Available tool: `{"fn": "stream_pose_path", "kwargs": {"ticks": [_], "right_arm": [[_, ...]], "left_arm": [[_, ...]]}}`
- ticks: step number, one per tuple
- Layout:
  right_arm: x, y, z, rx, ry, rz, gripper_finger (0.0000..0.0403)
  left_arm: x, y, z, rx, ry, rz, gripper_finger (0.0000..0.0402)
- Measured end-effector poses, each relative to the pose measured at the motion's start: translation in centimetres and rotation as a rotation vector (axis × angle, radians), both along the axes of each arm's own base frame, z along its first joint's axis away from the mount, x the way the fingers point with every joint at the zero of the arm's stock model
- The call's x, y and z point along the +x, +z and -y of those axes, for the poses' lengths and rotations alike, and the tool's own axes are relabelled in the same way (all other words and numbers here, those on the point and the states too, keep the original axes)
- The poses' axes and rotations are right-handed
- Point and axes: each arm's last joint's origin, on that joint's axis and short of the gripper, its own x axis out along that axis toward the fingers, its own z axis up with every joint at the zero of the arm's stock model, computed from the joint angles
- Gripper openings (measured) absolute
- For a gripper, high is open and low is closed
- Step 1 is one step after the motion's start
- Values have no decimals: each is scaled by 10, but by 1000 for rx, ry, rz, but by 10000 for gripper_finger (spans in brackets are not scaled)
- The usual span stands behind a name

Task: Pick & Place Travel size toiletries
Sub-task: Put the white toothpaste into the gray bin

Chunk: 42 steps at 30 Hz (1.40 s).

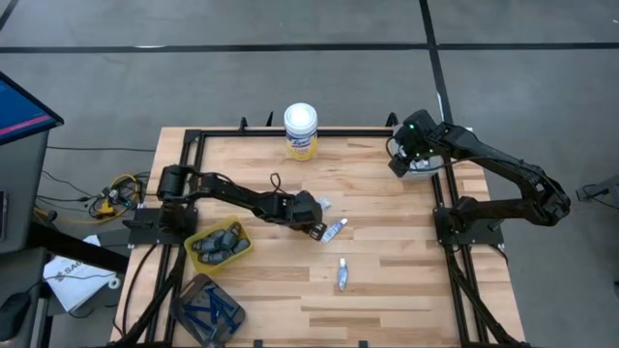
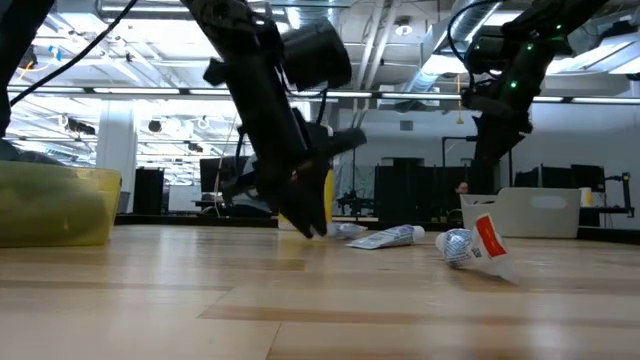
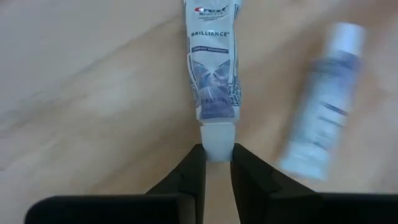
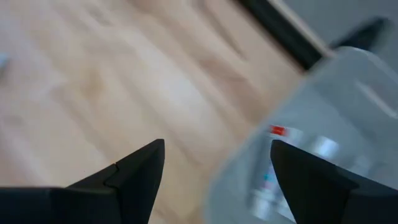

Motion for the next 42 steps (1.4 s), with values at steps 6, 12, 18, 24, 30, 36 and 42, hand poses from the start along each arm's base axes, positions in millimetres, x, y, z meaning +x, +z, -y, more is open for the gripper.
{"fn": "stream_pose_path", "kwargs": {"ticks": [6, 12, 18, 24, 30, 36, 42], "right_arm": [[16, 3, -12, 96, 320, 178, 285], [46, 13, -36, 26, 658, 341, 285], [76, 29, -64, -196, 933, 480, 285], [91, 43, -85, -371, 1094, 584, 285], [96, 48, -95, -425, 1123, 630, 285], [101, 57, -100, -435, 1092, 732, 285], [104, 70, -99, -458, 1032, 859, 285]], "left_arm": [[-4, 36, 0, 56, -128, 77, 42], [-13, 73, -4, 97, -193, 166, 45], [-24, 106, -13, 46, -247, 266, 47], [-37, 135, -20, -29, -292, 367, 47], [-52, 164, -25, -79, -328, 483, 49], [-66, 187, -22, -69, -339, 564, 50], [-77, 201, -19, -62, -350, 615, 50]]}}
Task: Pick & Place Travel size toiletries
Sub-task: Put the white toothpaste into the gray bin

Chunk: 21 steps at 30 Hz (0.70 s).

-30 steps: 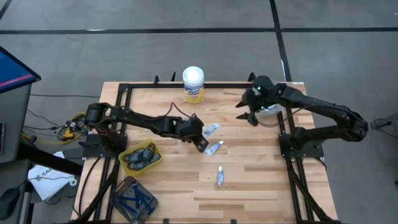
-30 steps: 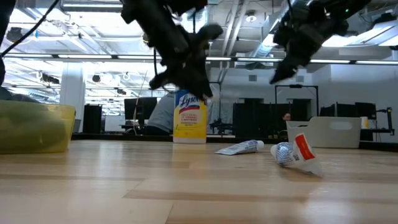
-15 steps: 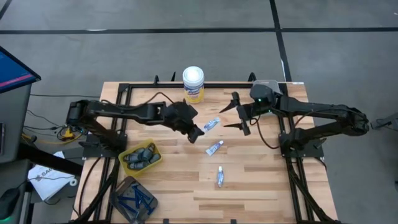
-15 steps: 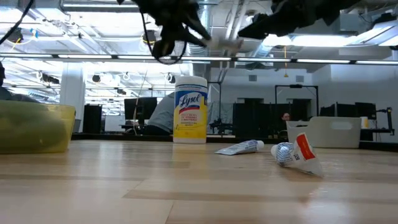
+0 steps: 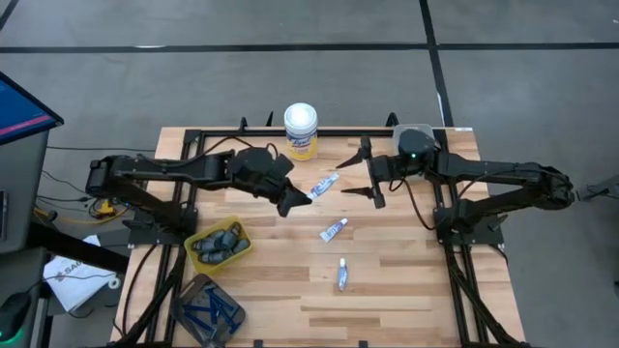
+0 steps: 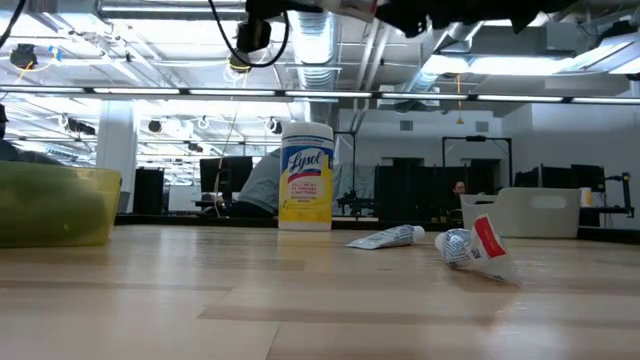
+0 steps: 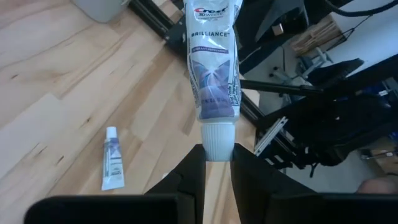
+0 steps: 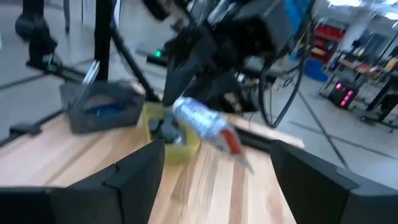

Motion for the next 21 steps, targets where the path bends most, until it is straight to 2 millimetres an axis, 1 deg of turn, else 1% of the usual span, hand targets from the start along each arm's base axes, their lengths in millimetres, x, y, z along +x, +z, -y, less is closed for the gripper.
{"fn": "stream_pose_path", "kwargs": {"ticks": [6, 16, 21], "right_arm": [[1, 8, 0, 34, -5, 75, 285], [1, 15, 0, 99, -9, 128, 285], [1, 29, 0, 90, -7, 166, 285]], "left_arm": [[-2, 4, 3, 0, -10, 15, 51], [-2, 4, 6, -4, -27, 16, 51], [-2, 4, 7, -7, -34, 16, 51]]}}
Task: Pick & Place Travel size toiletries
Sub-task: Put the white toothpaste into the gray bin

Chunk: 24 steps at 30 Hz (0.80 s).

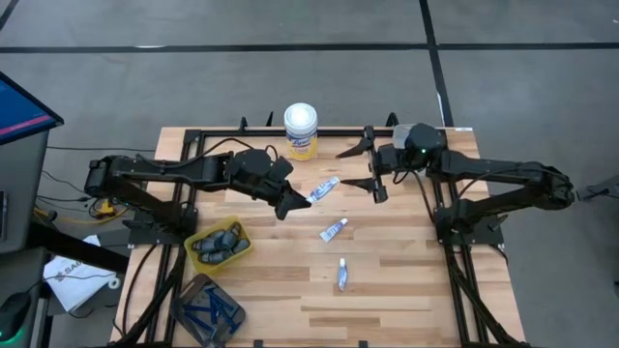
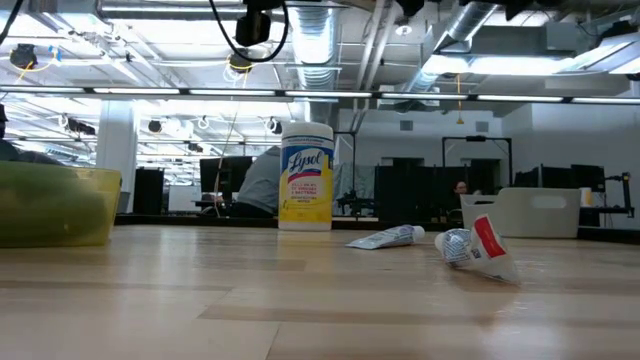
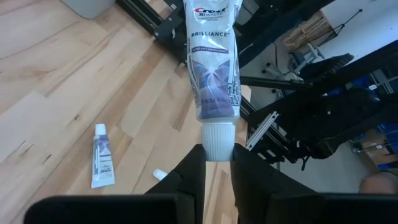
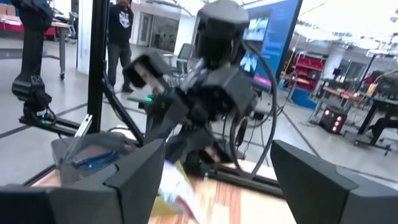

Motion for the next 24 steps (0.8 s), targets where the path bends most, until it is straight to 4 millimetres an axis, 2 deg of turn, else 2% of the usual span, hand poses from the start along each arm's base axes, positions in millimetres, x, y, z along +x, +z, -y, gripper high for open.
{"fn": "stream_pose_path", "kwargs": {"ticks": [16, 24], "right_arm": [[-3, 41, -1, -25, 0, 104, 285], [-5, 48, 7, 20, -26, 110, 285]], "left_arm": [[0, 0, 0, 0, 0, 5, 51], [1, 1, 0, -31, 8, 6, 51]]}}
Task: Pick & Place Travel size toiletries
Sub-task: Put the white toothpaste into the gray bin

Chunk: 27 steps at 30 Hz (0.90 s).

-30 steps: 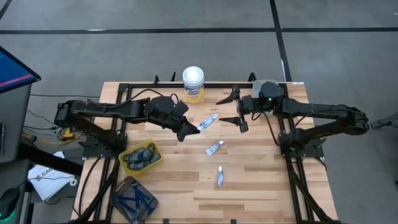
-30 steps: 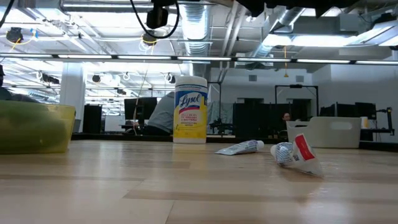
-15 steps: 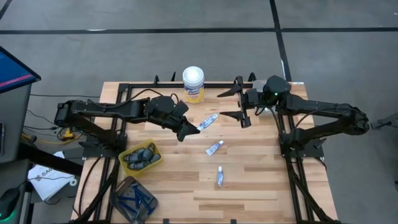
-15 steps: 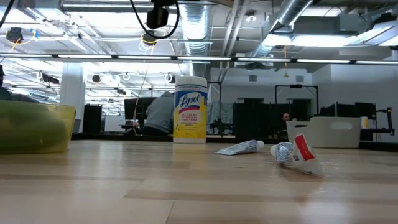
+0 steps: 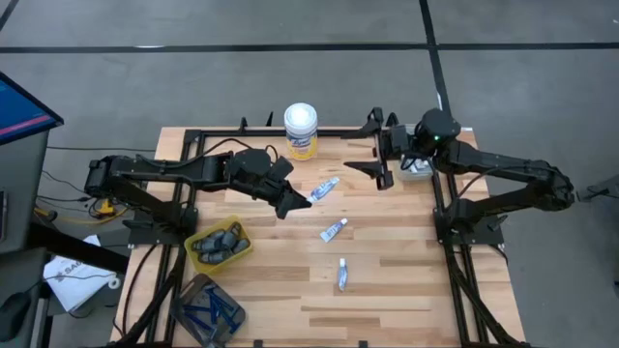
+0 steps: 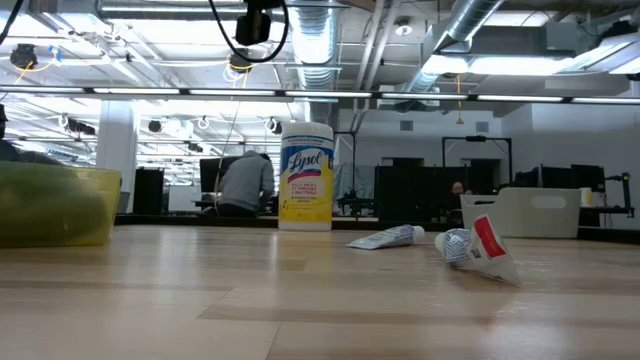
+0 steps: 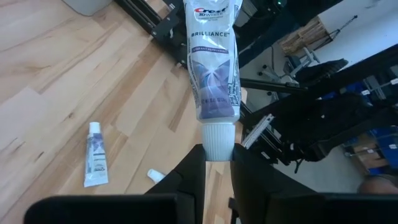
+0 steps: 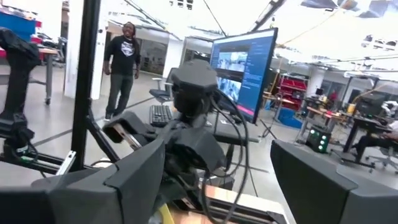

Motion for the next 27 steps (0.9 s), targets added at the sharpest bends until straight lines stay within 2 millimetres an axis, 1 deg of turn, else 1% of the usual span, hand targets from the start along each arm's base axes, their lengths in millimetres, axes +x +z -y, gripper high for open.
{"fn": "stream_pose_path", "kwargs": {"ticks": [4, 8, 13, 16, 21, 25, 27], "right_arm": [[-4, -2, 3, 3, -16, -38, 285], [-6, -13, 4, 41, -25, -166, 285], [-6, -22, 2, 25, -17, -247, 285], [-5, -24, -2, 4, -1, -267, 285], [-3, -27, -11, -89, 39, -276, 285], [-2, -27, -16, -104, 59, -277, 285], [-2, -27, -17, -105, 64, -276, 285]], "left_arm": [[0, 0, -1, -5, -4, 4, 51], [0, 1, -5, -37, 2, 5, 51], [0, 1, -9, -73, -20, 6, 51], [0, 2, -13, -101, -31, 11, 51], [0, 7, -19, -190, -113, 59, 51], [0, 12, -24, -276, -168, 87, 51], [0, 13, -25, -290, -187, 95, 51]]}}
